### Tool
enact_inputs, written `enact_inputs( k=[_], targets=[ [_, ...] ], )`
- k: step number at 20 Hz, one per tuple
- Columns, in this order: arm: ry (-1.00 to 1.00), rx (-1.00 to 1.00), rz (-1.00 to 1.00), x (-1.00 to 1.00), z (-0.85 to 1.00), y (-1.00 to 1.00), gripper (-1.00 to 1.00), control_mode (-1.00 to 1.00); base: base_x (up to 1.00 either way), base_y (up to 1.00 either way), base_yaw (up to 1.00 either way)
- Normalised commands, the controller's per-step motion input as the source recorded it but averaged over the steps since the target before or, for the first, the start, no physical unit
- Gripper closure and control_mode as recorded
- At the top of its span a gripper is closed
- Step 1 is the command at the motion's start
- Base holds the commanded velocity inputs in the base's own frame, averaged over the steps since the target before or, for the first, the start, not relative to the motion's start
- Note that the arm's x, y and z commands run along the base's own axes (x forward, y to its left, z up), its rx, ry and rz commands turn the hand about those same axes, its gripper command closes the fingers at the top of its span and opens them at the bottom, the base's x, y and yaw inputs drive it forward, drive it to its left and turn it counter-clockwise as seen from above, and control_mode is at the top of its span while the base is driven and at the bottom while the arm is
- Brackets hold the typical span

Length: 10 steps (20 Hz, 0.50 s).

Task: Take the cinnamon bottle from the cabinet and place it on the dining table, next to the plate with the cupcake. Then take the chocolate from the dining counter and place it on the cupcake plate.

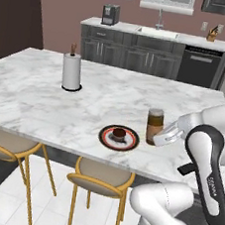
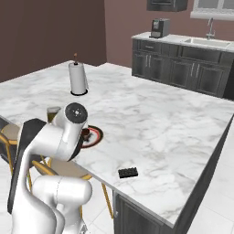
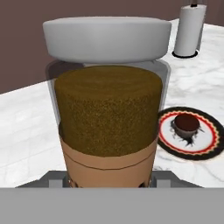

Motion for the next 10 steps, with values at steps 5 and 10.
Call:
enact_inputs(
  k=[5,10],
  targets=[
    [-0.13,0.05,0.00,0.01,-0.29,-0.50,1.00,-1.00,0.00,0.00,0.00],
    [-0.06,0.00,0.01,0.18,-0.29,-0.40,1.00,-1.00,0.00,0.00,0.00]
  ],
)
